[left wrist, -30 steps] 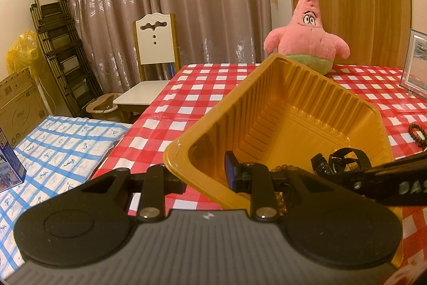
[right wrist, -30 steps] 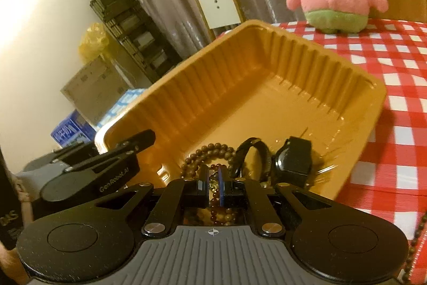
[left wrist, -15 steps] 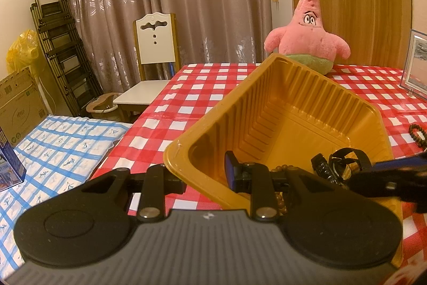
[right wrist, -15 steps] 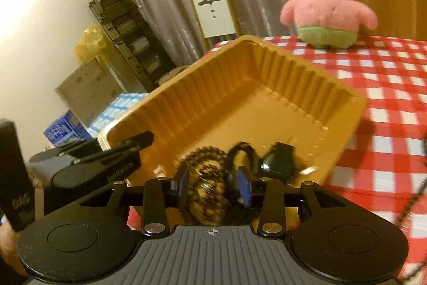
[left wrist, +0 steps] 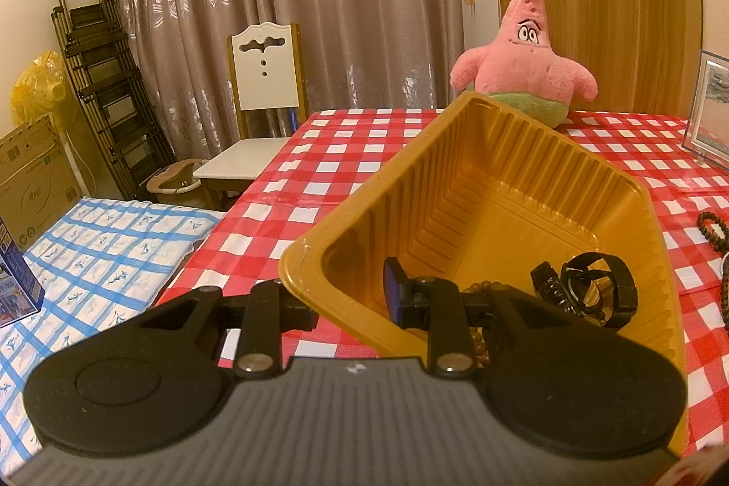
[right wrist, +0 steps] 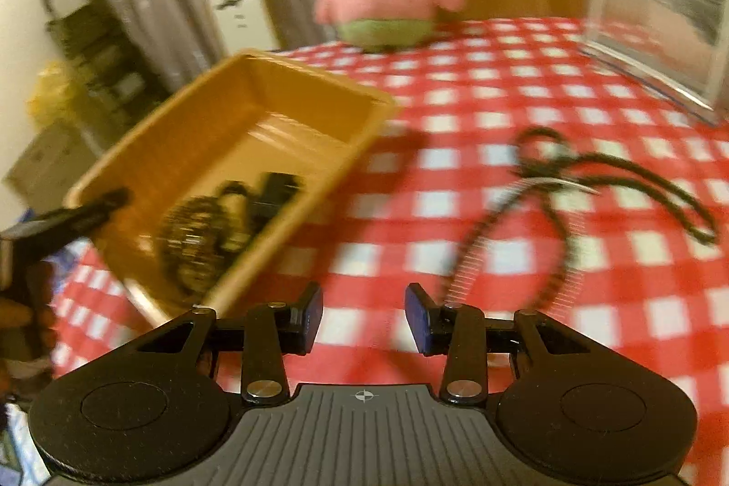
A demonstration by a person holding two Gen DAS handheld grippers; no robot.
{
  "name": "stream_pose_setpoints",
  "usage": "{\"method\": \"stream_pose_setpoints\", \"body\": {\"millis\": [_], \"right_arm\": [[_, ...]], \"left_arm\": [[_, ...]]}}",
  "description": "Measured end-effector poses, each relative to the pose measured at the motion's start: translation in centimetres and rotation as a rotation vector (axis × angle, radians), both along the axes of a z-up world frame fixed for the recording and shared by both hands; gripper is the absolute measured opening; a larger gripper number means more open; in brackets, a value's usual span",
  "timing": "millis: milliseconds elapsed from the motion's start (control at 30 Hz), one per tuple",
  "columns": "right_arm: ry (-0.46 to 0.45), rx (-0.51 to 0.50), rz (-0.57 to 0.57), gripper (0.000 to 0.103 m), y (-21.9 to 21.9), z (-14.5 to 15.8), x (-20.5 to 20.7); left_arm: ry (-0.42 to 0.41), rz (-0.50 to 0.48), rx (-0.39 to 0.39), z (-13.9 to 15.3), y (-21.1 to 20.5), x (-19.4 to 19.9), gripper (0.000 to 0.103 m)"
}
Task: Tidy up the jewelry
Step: 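Reach the right tool to the pearl strand's white cross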
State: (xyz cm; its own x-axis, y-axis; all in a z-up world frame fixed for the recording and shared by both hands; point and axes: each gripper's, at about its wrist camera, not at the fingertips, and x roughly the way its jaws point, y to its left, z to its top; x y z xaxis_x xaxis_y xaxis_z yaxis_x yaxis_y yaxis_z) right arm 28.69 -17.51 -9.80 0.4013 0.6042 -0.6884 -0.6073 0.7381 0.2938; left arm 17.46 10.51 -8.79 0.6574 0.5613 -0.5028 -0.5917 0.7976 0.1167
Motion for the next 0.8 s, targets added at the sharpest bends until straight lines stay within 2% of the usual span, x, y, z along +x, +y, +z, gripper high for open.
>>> {"method": "stream_pose_setpoints", "body": {"millis": [167,433,633,800], "right_arm": [[-0.017,-0.051,-0.091,0.04,-3.5,-0.3,0.9],[-0.054,-0.08,-0.173,0.04,-6.4,-0.2,2.8],[-0.081,-0.094,-0.181,0.038,-7.2,-0.2,4.4],[-0.1,-0.1,-0.156,0.029,-6.5,-0.7,6.0]], "left_arm": [[-0.001,-0.001,0.003,0.0,0.0,0.0,0.025],[-0.001,-0.002,0.007,-0.1,-0.1,0.2,0.025],[-0.001,-0.001,0.006,-0.1,0.0,0.1,0.025],[-0.001,-0.001,0.006,-0.1,-0.1,0.1,0.025]]}}
